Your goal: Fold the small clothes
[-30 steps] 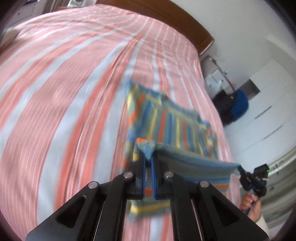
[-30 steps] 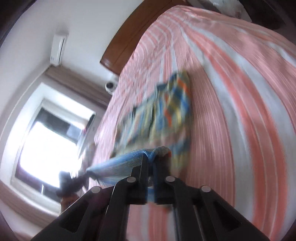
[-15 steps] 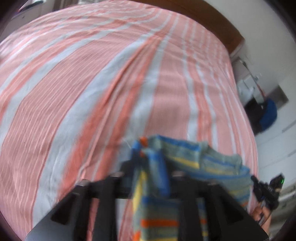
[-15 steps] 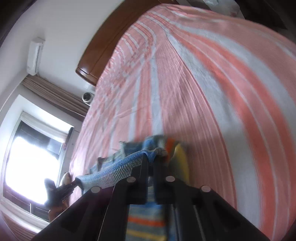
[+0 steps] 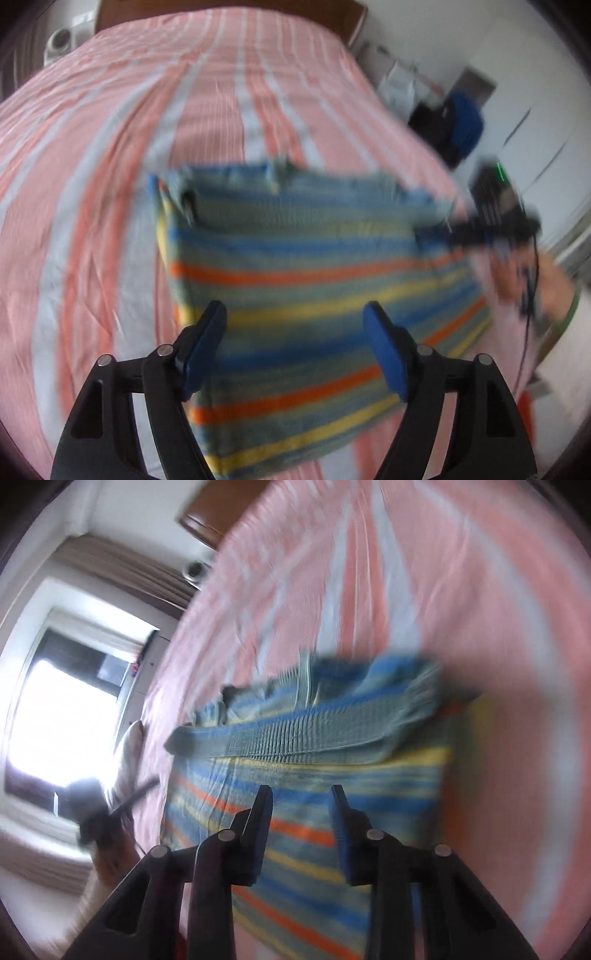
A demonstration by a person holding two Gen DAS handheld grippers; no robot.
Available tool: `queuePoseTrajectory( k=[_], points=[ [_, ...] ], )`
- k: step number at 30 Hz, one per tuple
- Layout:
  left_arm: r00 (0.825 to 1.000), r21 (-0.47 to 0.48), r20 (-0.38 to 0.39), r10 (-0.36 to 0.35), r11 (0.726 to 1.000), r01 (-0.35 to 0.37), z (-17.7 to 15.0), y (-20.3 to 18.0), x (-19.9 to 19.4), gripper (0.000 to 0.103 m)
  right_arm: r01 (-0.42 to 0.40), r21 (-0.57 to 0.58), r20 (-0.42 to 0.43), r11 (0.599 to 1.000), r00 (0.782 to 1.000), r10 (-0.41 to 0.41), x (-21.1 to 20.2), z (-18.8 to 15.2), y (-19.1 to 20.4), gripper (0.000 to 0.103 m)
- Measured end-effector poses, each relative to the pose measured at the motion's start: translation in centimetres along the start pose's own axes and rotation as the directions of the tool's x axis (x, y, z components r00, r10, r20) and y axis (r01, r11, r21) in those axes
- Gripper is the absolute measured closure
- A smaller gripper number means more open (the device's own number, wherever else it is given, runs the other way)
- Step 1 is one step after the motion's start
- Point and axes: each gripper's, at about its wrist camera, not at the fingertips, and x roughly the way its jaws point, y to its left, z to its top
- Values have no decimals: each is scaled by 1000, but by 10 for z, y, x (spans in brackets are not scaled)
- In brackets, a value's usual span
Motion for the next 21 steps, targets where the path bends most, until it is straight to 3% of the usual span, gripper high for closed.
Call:
queuePoseTrajectory(
  k=[1, 3, 4, 5, 6, 7, 8, 10, 13, 15, 18, 21],
  points=[
    [1000, -1, -13, 9, 1000, -9, -3, -1, 2, 25, -17, 42, -7, 999, 1000, 18, 22, 15, -3, 71],
    [1000, -11, -16, 3, 1000, -3, -11, 0, -4, 25, -58, 52, 143, 997, 988, 50, 21, 34, -1, 71],
    [1000, -13, -12, -4, 1000, 4, -13, 1, -10, 25, -95, 44, 280, 994, 957, 79, 8, 40, 3, 69],
    [1000, -16, -11, -14, 1000, 14, -12, 2, -17, 24, -157, 38, 394, 987, 910, 130, -7, 40, 6, 69],
    [1000, -18, -8, -29, 999, 29, -9, 3, -23, 21, -207, 34, 452, 978, 876, 170, -19, 37, 8, 63],
    [999, -19, -5, -44, 999, 44, -5, 4, -27, 19, -226, 28, 465, 974, 865, 188, -24, 34, 12, 56],
    [998, -21, -2, -61, 998, 61, -1, 2, -28, 15, -221, 8, 457, 975, 868, 193, -29, 30, 19, 55],
    [995, -32, -16, -94, 995, 94, 10, 3, -20, 14, -120, -90, 393, 989, 908, 146, -38, 14, 38, 54],
    [977, -31, -137, -161, 987, 158, 27, 7, 21, 13, -13, -211, 309, 977, 948, 79, -42, -21, 49, 54],
    [978, -42, -154, -143, 989, 139, 41, 8, 43, 15, 13, -263, 256, 965, 965, 57, -41, -51, 46, 54],
    [989, -127, -38, -145, 982, 139, 77, 22, 44, 15, 120, -340, 218, 933, 975, -46, -32, -103, 32, 53],
    [986, -305, 155, -63, 946, 109, 110, 59, 28, 15, 222, -373, 188, 901, 969, -161, -18, -141, 8, 52]
  ],
)
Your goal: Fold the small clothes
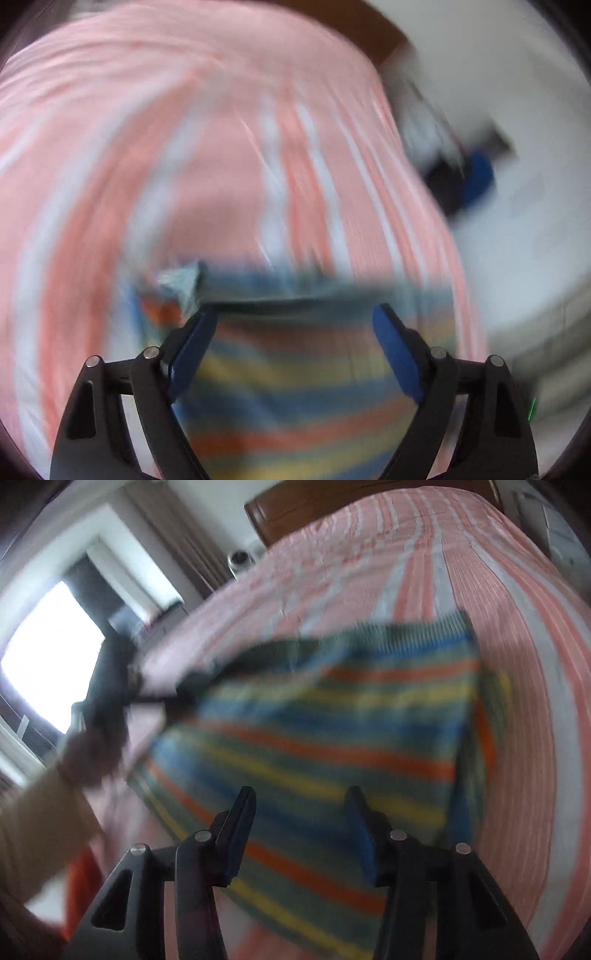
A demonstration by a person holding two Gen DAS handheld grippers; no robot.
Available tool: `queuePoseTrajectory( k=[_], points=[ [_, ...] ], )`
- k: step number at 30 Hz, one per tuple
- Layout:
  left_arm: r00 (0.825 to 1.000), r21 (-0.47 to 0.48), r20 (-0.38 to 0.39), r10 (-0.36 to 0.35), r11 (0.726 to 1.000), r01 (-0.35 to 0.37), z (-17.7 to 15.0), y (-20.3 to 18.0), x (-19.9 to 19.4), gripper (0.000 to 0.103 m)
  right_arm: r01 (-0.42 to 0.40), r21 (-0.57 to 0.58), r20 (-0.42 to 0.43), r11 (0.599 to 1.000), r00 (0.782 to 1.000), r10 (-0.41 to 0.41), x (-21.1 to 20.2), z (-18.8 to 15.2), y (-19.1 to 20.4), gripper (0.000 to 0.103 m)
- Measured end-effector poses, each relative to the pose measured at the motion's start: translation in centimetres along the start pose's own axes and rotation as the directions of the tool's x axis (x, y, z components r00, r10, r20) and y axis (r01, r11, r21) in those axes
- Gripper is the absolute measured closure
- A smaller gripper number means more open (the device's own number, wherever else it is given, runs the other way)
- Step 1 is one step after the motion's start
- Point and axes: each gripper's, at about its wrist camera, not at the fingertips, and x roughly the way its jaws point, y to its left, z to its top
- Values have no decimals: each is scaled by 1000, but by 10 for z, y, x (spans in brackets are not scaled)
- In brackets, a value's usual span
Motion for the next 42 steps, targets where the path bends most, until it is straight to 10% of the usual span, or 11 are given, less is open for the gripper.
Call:
queuePoseTrajectory(
  k=[4, 8, 12, 16, 20, 25, 32, 42],
  points=[
    [999, -153, 36, 10, 988, -4, 0, 27, -21, 15, 23, -34, 70, 999, 997, -21, -10, -24, 0, 52],
    [991, 132, -53, 122, 985, -114, -58, 4, -41, 17, 48, -60, 112, 997, 993, -41, -25, -25, 10, 52],
    [898, 356, -85, 432, 855, -378, -141, 5, -53, 52, 105, -64, 29, 992, 994, -103, -16, -34, 11, 52],
    [892, 302, -19, 451, 853, -425, -175, 4, -95, 51, 138, 6, 17, 990, 990, -138, -42, -56, 2, 52],
    [925, 264, 74, 373, 887, -379, -204, -28, -125, 9, 238, -10, 36, 971, 971, -238, -67, -73, 21, 52],
    [940, 342, 136, 314, 876, -342, -243, -76, -104, 5, 277, 67, 148, 959, 948, -284, -80, -94, 29, 27],
    [906, 451, 207, 369, 786, -423, -276, -92, -54, 0, 383, 63, 156, 922, 908, -388, -49, -103, 25, 19],
    [924, 429, 187, 333, 819, -381, -274, -82, -50, 0, 418, 48, 171, 907, 891, -420, -40, -106, 28, 15]
  ],
)
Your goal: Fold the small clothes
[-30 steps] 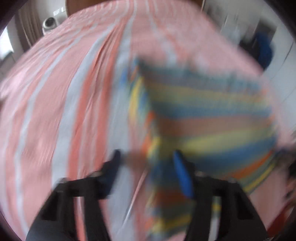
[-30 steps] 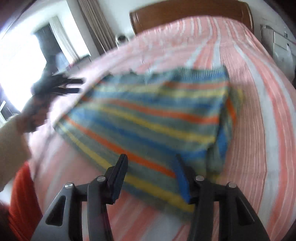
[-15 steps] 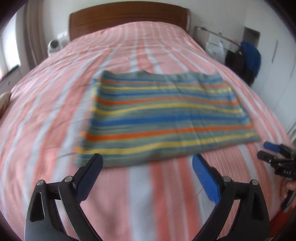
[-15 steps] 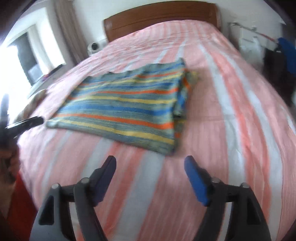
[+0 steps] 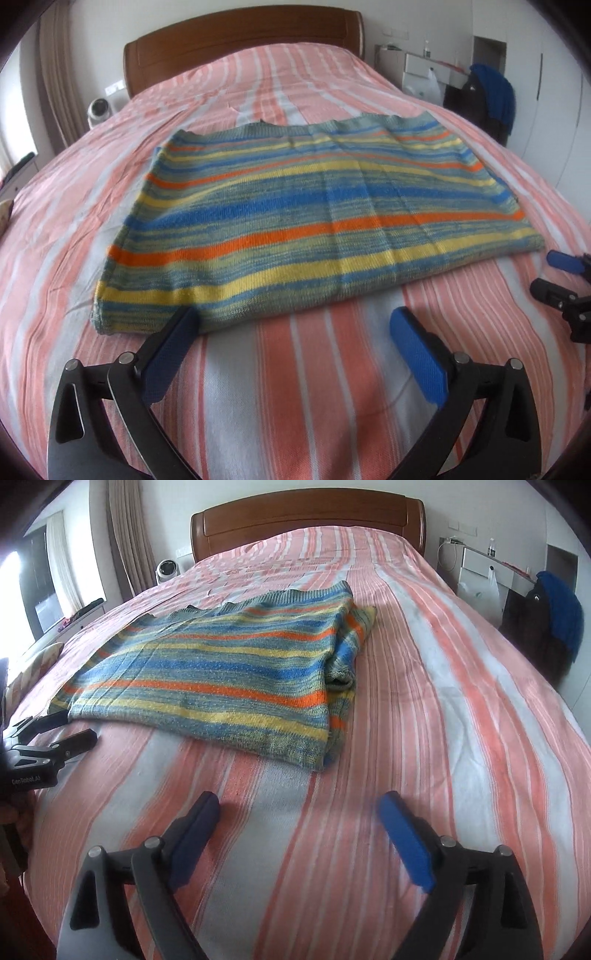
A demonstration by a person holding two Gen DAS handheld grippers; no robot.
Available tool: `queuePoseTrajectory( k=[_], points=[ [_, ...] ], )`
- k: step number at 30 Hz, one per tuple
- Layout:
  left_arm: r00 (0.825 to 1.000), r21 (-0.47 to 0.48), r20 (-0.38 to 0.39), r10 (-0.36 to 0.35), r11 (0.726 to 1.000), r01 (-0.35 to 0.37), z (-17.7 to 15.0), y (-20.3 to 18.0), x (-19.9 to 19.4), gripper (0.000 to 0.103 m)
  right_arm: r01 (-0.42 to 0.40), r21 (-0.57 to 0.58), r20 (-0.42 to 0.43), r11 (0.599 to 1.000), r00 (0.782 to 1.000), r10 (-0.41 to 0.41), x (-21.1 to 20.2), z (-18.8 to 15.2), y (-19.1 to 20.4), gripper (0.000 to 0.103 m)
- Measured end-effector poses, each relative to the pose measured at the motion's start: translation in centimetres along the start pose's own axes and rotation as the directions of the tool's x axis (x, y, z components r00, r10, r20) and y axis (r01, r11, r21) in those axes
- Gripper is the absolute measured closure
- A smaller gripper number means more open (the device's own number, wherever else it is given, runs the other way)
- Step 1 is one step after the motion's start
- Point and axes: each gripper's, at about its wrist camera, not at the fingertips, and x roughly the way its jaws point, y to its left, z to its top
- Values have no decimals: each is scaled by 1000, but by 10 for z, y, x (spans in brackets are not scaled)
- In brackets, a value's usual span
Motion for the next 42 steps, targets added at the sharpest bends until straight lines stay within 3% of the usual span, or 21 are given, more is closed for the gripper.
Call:
queuePoseTrajectory(
  k=[42],
  points=[
    [999, 17, 13, 29, 999, -30, 4, -3, 3, 0, 19, -2, 11, 1000, 1000, -19, 1, 2, 1, 10]
  ],
)
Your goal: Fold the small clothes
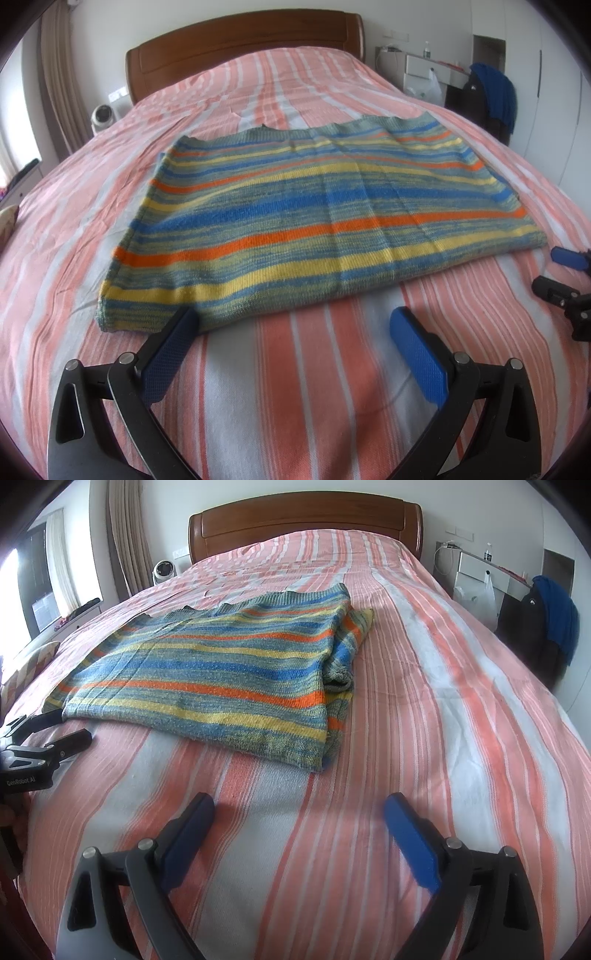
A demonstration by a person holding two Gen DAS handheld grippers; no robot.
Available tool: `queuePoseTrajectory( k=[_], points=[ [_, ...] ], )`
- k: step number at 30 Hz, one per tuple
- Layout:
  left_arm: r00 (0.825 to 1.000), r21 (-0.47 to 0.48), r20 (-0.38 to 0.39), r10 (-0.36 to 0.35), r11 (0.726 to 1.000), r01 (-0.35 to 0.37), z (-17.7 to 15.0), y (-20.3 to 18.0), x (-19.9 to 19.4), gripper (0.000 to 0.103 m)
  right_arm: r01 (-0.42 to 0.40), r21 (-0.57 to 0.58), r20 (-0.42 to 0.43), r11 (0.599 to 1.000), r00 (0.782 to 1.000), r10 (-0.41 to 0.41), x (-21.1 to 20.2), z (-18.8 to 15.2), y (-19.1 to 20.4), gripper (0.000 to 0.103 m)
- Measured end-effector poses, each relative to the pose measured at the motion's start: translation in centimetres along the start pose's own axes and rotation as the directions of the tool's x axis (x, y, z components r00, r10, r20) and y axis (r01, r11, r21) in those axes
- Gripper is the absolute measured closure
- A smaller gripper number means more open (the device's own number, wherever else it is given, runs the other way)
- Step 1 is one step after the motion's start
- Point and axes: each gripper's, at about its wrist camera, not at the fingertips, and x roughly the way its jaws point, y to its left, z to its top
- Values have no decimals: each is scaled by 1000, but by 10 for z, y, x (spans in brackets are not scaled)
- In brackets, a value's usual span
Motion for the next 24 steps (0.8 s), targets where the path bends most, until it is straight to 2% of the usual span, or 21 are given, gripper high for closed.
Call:
queuePoseTrajectory(
  k=[8, 12, 16, 20, 22, 24],
  points=[
    [1000, 4, -6, 12, 1000, -12, 2, -1, 3, 0, -48, 27, 4, 998, 999, 48, 1, -1, -5, 8],
    [1000, 9, 5, 30, 1000, -30, 1, -4, 2, 0, -37, 20, 12, 999, 999, 37, 0, -2, -3, 8],
    [1000, 0, 1, 18, 1000, -18, 1, -3, 2, 0, -21, 13, 13, 1000, 1000, 21, -1, -3, 0, 8],
    [999, -2, -42, 19, 1000, -19, 0, -4, -12, 1, -23, 15, 11, 1000, 1000, 23, -1, -3, 0, 8],
    [999, 43, -38, -7, 999, 9, -1, -17, -30, 1, -42, 31, -6, 999, 999, 42, -3, -1, -3, 8],
    [997, 137, -2, -78, 987, 78, 5, -41, -48, 1, -82, 51, -51, 995, 995, 84, -7, 6, -7, 8]
  ],
)
